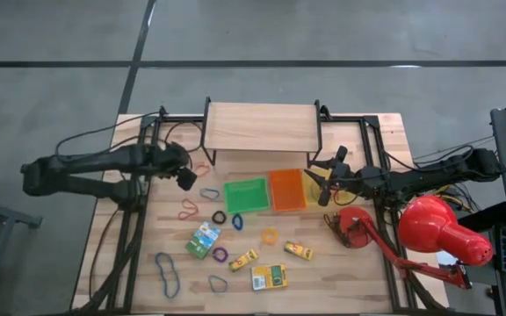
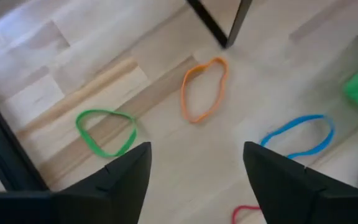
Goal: Pick & Place Office Desk Supplies
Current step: Put the green rubber band into the yellow bin
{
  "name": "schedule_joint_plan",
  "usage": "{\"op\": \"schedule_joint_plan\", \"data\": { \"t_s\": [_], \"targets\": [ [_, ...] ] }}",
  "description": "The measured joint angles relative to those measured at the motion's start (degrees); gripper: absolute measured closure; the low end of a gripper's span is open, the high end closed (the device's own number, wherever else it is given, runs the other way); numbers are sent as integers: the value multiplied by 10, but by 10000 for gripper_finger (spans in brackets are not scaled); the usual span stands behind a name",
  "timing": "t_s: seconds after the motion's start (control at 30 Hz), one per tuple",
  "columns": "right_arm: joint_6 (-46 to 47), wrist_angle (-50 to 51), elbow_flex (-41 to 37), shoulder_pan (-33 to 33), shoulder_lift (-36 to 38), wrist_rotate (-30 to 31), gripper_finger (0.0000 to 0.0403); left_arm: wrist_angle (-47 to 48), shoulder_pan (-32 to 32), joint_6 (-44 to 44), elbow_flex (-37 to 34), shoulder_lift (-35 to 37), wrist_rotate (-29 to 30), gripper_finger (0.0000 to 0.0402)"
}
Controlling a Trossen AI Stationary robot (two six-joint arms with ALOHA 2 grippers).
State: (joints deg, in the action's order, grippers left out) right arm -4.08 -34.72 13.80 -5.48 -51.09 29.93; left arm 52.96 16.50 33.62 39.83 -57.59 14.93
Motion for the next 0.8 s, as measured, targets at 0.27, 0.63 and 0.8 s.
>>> {"op": "schedule_joint_plan", "data": {
  "t_s": [0.27,0.63,0.8],
  "targets": [
    [0,0,0,0,0,0,262,-9,38,-61,-1,-94,3,150],
    [0,0,0,0,0,0,265,-8,57,-81,-1,-181,51,192],
    [0,0,0,0,0,0,259,-8,61,-84,-1,-214,56,208]
  ]
}}
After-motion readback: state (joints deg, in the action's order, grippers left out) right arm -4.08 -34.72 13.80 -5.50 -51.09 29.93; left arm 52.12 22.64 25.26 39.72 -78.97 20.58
